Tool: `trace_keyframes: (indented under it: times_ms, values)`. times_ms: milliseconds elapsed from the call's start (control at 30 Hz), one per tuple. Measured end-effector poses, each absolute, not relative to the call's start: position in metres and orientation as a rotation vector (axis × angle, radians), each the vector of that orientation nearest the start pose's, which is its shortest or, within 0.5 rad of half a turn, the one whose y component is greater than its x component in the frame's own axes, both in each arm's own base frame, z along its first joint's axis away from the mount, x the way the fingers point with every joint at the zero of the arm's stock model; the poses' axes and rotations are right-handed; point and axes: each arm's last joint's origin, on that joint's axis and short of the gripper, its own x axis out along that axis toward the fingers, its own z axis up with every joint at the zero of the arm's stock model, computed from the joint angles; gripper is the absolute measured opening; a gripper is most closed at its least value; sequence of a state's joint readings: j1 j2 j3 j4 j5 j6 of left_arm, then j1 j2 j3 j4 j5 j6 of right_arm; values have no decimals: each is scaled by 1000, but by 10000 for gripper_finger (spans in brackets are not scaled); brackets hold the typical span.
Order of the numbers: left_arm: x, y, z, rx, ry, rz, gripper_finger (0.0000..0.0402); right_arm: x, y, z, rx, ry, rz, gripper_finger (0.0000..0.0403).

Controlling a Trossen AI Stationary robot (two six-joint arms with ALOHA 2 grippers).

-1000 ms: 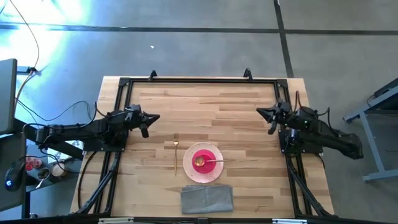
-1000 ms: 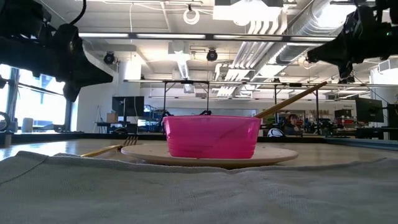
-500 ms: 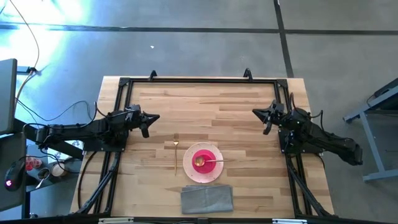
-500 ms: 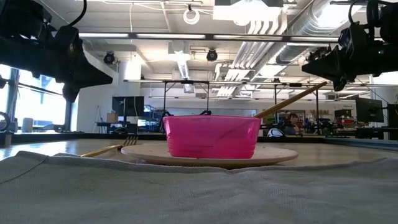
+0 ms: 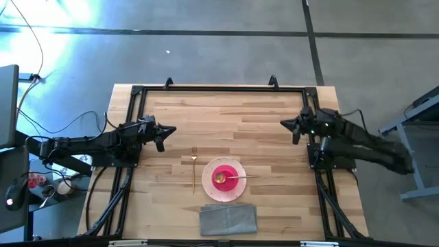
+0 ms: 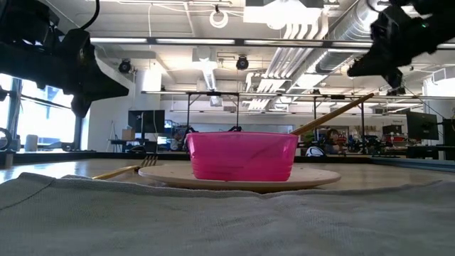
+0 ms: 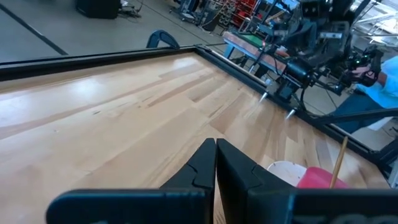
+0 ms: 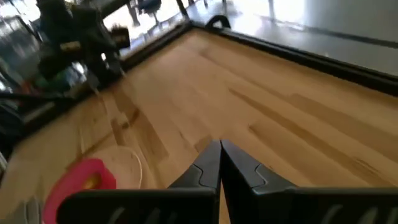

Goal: Set table place
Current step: Adjust the white plate

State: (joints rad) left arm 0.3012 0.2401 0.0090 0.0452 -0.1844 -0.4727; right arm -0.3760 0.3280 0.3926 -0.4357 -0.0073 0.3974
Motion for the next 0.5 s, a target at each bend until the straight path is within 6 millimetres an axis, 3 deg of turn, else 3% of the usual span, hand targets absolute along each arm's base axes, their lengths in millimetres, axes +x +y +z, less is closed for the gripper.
trace_keyframes:
  times_ms: [167, 500]
  values:
    - [104, 38, 151, -476, 72, 513, 3, 141, -46, 246, 435, 539, -369, 0]
    - [104, 37, 150, -460, 90, 504, 3, 258, -47, 221, 347, 934, -139, 0]
